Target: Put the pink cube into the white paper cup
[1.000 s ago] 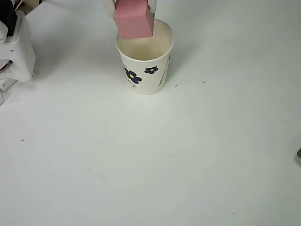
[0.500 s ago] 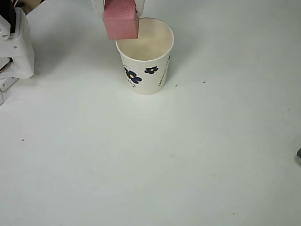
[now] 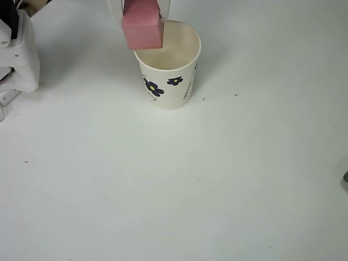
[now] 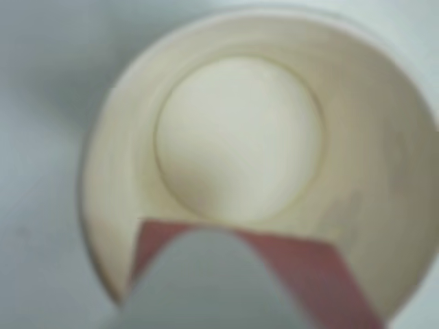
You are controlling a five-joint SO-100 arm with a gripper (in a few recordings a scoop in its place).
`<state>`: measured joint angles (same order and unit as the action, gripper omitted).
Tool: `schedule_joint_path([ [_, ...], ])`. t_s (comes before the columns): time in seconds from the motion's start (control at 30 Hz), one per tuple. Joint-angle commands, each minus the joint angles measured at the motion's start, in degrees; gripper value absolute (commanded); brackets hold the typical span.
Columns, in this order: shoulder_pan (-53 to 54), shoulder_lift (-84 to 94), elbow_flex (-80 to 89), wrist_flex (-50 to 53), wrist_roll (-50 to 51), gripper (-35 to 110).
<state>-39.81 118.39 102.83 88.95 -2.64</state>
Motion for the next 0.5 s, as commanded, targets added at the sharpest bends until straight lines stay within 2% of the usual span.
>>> schedule_joint_path([
  [0.0, 0.7, 2.6, -8.5, -0.3, -2.5, 14],
  [0.47, 1.1, -3.5, -12.6, -0.3, -4.0, 14],
])
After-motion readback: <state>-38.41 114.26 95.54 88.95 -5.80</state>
